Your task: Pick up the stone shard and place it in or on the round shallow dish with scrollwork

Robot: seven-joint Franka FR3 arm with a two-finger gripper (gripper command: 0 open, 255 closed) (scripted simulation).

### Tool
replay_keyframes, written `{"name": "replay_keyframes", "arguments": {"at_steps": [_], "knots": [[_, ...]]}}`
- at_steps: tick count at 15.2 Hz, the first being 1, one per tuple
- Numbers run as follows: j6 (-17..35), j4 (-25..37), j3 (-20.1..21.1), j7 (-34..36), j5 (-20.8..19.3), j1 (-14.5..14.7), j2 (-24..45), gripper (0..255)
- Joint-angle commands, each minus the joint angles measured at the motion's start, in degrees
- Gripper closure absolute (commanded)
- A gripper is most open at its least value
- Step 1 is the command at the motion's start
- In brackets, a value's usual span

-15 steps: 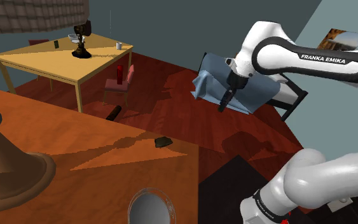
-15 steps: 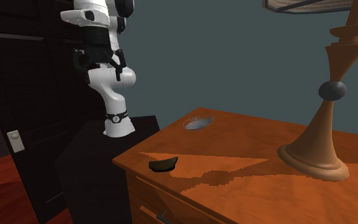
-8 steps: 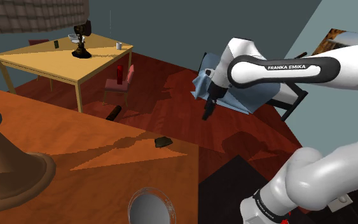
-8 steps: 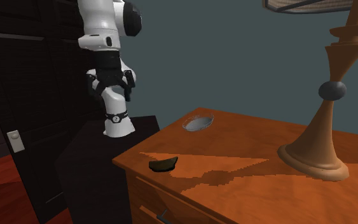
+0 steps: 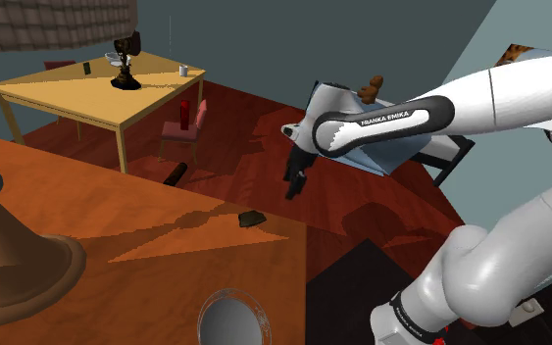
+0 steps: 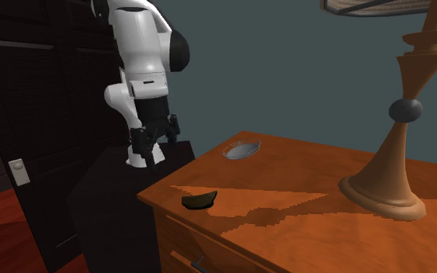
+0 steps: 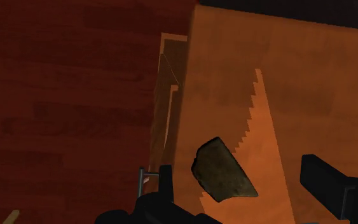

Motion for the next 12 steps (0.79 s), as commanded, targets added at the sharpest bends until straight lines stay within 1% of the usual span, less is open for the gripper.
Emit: {"name": "replay_keyframes", "arguments": {"at_steps": [1,8,12], "knots": [[3.31,1.20,0.49,-3.88,1.34,1.38,4.34,0],[11.28,6.30,3.43,-17.20,5.49,4.21,17.19,0],[13.75,6.45,3.95,-18.17,6.09,4.34,19.80,0]]}}
